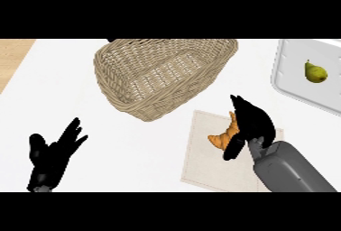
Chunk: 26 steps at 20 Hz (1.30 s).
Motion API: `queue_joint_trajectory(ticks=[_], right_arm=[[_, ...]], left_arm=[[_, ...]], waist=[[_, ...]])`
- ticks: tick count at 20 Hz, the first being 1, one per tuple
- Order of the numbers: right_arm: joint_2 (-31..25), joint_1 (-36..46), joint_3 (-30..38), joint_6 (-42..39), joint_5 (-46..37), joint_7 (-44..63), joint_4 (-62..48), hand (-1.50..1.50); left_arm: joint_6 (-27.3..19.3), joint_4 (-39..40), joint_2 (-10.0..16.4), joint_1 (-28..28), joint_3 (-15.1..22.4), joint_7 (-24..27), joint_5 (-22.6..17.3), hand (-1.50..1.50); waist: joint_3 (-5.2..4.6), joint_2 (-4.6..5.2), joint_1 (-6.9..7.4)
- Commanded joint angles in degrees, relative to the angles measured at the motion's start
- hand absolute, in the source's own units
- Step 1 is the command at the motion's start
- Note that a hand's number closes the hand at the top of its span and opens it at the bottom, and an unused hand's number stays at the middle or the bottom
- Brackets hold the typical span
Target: Pick the croissant from the placemat and place it in the basket
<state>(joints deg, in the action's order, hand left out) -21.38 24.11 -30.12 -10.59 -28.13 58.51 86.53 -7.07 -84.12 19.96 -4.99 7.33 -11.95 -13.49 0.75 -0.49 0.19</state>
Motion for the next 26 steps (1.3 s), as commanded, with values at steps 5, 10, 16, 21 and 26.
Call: queue_joint_trajectory(ticks=[5,10,16,21,26], right_arm=[[1.17,-0.24,2.24,-2.9,-0.52,1.66,-0.82,-1.5],[2.52,-3.78,0.86,2.05,-5.79,-3.82,-5.5,-1.5],[3.82,-2.43,2.49,-1.05,-5.77,-3.44,-6.52,1.5],[1.44,-2.37,-0.33,0.93,-11.69,-10.46,-9.01,1.5],[4.54,-1.35,-5.68,-3.58,-13.53,-10.1,-5.33,1.5]], left_arm=[[1.53,6.98,-1.63,-1.79,0.73,0.27,1.46,0.0],[1.05,5.96,-2.6,-2.39,1.2,0.24,2.97,0.0],[-0.21,2.28,-3.0,-2.7,0.83,-4.07,3.06,0.0],[0.17,2.9,-3.74,-3.95,0.99,-1.02,4.39,0.0],[0.54,2.89,-3.61,-1.46,-0.11,-3.44,3.59,0.0]], waist=[[-0.8,0.5,-0.36],[-0.76,0.56,-0.19],[-0.74,0.46,-0.1],[-0.75,0.49,-0.01],[-0.77,0.44,-0.16]])
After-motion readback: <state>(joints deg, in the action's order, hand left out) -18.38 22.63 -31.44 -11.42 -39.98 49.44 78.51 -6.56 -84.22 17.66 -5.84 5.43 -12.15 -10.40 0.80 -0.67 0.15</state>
